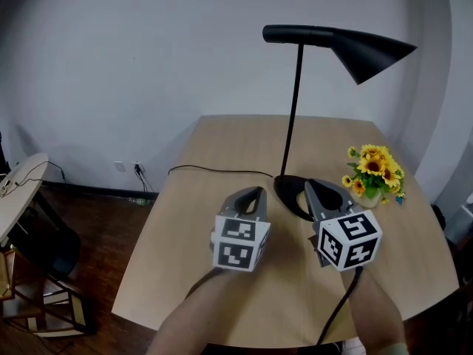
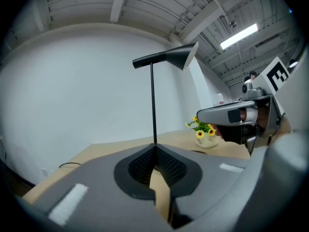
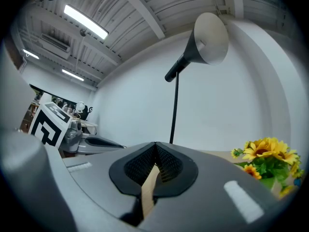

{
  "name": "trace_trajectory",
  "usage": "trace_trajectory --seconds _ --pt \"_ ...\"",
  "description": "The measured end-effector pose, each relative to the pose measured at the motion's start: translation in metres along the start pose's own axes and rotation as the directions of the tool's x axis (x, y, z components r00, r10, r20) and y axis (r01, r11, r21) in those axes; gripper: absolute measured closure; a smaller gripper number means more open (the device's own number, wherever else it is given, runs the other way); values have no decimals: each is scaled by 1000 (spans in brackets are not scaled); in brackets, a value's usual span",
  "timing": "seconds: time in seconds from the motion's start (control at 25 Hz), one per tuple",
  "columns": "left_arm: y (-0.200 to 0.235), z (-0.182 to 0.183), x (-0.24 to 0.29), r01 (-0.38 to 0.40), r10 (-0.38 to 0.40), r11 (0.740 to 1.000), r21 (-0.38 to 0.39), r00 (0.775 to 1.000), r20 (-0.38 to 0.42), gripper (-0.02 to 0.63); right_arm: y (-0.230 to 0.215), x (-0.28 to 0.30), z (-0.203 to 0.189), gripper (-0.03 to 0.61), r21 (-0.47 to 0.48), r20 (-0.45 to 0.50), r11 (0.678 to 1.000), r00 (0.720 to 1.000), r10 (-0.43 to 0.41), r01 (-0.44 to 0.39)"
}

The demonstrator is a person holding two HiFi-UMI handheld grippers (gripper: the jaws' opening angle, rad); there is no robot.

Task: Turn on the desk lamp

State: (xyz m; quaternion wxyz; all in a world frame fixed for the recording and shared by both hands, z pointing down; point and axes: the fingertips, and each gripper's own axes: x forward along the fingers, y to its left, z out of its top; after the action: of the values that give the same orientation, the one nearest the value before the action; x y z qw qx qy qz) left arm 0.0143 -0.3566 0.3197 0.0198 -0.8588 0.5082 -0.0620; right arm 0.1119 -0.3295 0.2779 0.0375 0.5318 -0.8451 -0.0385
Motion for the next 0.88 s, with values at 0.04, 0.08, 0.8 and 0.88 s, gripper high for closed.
trace_trajectory --seconds 0.04,0.08,0.8,0.88 --pt "3 -4 5 -3 3 1000 -4 1000 -9 614 -2 6 -5 578 3 -8 1000 1000 4 -4" --pt "6 -9 10 -4 3 1000 -8 1000 -19 614 -5 12 -10 578 5 -17 1000 1000 9 -9" --pt "33 -48 80 16 -24 997 -81 994 -110 614 -35 98 -74 578 7 -307 993 944 118 -122" --pt "32 -46 84 40 -50 995 -92 993 -109 614 -41 104 -82 578 -18 -343 992 933 114 -128"
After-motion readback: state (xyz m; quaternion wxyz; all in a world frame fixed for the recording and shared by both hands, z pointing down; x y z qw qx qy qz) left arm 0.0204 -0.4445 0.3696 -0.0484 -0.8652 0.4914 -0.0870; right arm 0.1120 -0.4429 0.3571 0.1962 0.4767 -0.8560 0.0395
